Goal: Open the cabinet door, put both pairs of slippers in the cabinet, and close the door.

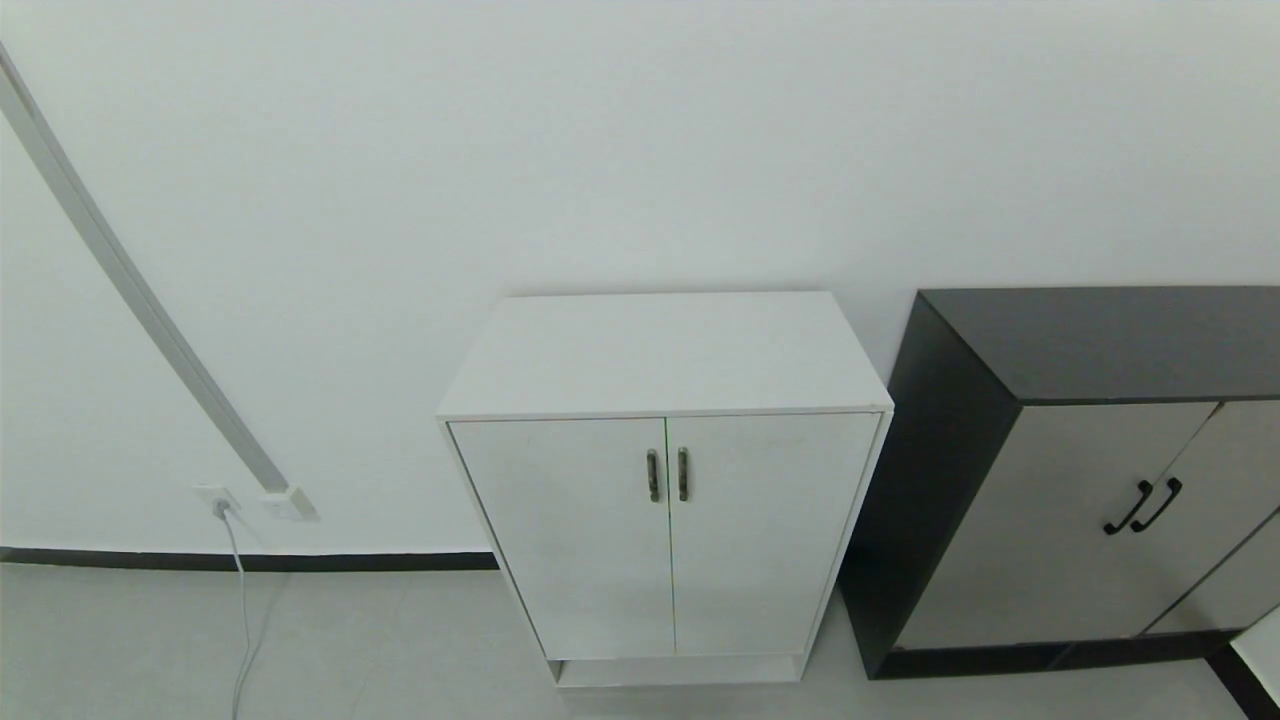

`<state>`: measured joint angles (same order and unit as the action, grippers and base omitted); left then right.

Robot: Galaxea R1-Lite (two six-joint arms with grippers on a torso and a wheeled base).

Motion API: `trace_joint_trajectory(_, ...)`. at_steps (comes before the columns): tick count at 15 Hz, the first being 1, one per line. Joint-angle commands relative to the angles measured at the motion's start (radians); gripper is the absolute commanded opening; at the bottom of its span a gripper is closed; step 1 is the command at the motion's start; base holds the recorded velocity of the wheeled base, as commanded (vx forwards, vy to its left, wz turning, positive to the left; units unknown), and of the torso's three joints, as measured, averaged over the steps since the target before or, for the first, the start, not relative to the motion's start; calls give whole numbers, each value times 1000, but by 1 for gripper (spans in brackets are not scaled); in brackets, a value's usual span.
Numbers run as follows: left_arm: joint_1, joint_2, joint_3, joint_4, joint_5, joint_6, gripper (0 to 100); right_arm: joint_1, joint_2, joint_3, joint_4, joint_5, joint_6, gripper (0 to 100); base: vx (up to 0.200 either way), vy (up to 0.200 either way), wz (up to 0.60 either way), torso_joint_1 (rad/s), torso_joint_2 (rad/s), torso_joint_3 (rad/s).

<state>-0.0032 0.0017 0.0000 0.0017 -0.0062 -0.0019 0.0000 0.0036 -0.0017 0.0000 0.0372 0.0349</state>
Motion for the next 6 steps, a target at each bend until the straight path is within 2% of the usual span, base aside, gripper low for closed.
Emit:
trace_joint_trajectory(1,0,1,0,0,0,0,0,0,-2,0,0,1,2,0,0,0,0,0,0,0)
trace_joint_trajectory(6,0,1,-2,0,0,0,0,0,-2,0,0,1,2,0,0,0,0,0,0,0)
